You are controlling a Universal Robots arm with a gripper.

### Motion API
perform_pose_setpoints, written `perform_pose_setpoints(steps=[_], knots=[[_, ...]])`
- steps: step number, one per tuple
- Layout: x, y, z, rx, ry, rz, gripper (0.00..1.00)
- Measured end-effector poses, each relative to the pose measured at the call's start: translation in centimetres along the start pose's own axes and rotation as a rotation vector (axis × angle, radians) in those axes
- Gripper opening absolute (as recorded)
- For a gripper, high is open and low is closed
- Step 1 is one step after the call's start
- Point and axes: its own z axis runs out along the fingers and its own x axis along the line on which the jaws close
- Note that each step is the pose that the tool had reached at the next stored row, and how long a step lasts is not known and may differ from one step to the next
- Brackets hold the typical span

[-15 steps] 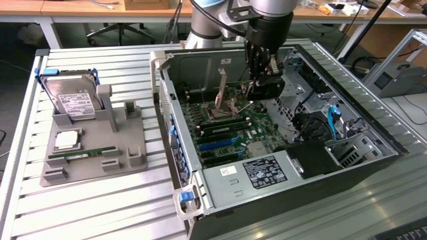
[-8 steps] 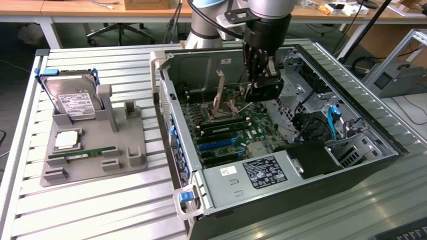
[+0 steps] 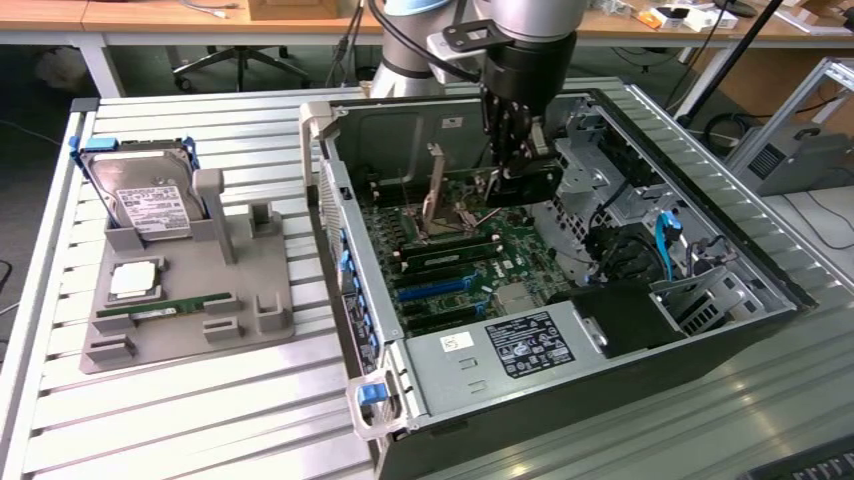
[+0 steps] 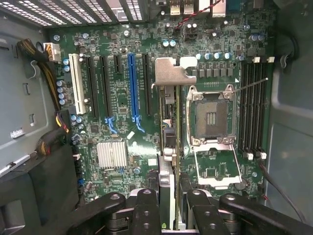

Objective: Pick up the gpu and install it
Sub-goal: 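Insert the gpu into the slot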

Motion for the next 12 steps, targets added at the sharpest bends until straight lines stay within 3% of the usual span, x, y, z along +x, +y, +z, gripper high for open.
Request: perform_pose_setpoints(steps=[12], knots=[[0.12,0.51,0.19,0.0001,-0.0002,0.0,0.27]])
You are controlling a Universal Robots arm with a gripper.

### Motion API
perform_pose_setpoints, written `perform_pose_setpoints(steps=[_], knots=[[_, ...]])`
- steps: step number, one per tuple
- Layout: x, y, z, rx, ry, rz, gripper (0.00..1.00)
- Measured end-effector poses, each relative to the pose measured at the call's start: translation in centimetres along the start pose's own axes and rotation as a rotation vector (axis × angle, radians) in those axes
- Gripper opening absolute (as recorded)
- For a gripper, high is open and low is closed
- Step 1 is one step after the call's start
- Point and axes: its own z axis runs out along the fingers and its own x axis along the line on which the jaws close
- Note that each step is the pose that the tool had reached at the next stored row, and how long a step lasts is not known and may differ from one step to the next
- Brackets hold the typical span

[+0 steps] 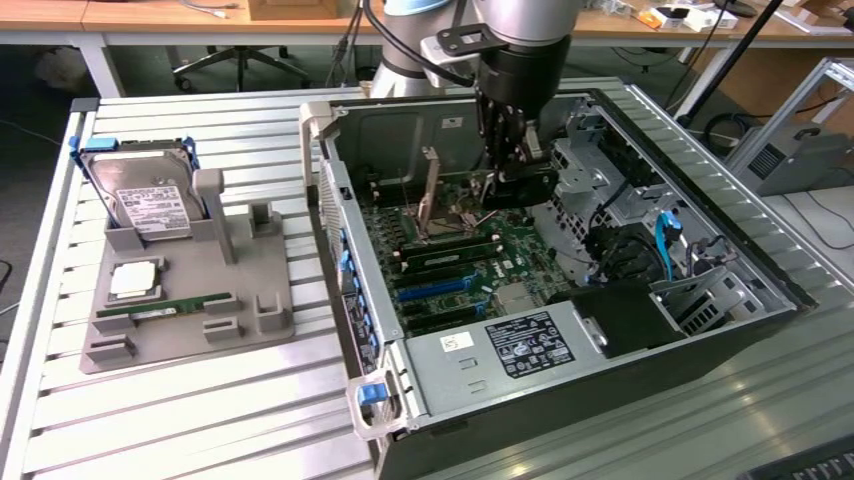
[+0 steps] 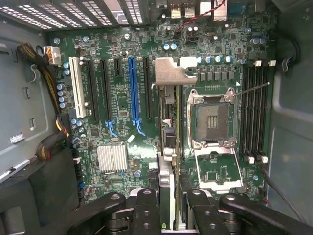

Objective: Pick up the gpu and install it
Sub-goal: 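Insert the gpu into the slot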

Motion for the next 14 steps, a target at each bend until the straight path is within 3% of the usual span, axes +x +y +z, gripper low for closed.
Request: perform_pose_setpoints(steps=[14], knots=[[0.28,0.7,0.21,0.0,0.0,0.0,0.27]])
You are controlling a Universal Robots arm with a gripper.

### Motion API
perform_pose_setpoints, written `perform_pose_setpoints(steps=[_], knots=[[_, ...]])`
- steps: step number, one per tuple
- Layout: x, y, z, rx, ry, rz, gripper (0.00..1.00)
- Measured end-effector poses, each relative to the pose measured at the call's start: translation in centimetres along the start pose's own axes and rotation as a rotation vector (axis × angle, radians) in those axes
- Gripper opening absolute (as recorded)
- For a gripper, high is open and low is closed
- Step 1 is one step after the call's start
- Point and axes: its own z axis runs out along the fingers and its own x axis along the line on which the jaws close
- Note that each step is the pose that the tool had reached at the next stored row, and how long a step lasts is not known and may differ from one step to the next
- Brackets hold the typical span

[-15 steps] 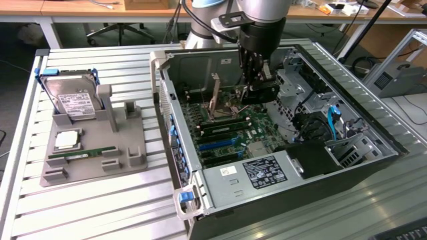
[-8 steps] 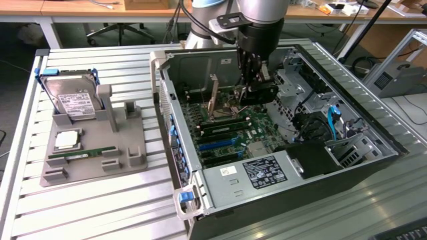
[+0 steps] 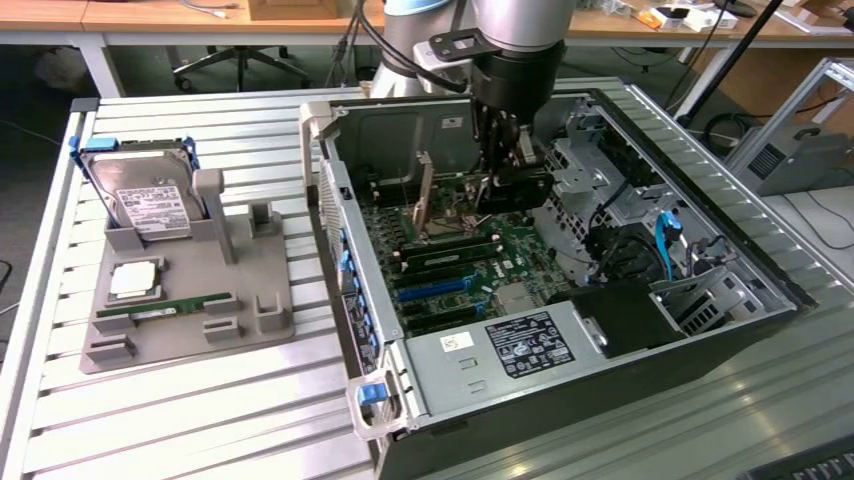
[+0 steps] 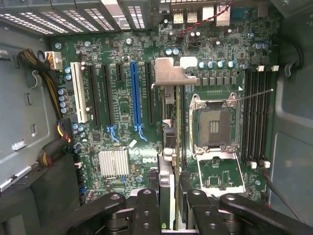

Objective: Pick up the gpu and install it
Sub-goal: 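Insert the gpu into the slot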

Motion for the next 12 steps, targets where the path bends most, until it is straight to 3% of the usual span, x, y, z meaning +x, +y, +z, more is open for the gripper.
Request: perform_pose_setpoints(steps=[12], knots=[[0.09,0.38,0.28,-0.0001,0.0001,0.0,0.27]])
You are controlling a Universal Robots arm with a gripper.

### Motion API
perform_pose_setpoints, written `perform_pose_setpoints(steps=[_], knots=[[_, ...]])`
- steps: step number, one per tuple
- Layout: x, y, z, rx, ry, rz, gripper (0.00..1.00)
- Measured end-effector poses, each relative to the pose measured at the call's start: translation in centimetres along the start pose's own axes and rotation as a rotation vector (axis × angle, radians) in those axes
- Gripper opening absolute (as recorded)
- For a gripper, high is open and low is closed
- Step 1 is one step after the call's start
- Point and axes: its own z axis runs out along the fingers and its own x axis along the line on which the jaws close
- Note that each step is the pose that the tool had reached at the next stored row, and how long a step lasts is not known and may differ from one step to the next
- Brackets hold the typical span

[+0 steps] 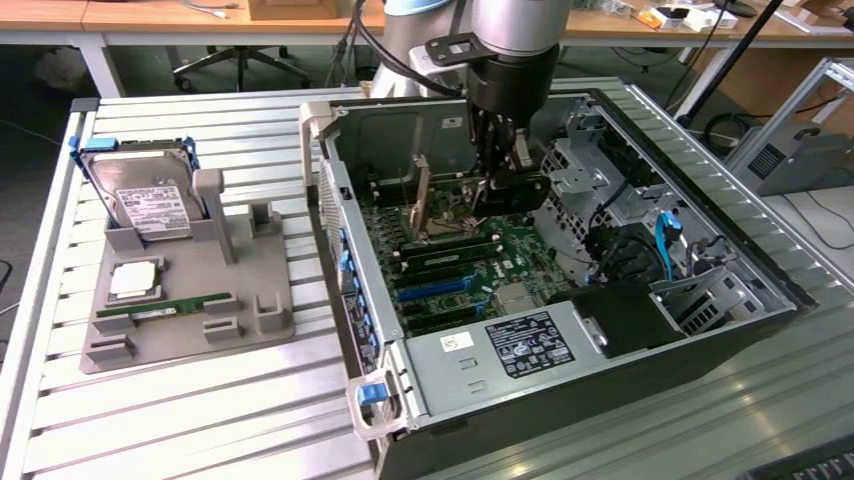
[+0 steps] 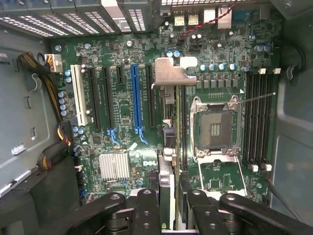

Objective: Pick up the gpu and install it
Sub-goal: 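Insert the gpu into the slot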

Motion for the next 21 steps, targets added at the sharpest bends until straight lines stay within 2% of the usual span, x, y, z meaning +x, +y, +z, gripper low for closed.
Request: perform_pose_setpoints(steps=[21], knots=[[0.08,0.65,0.5,0.0001,0.0,0.0,0.27]])
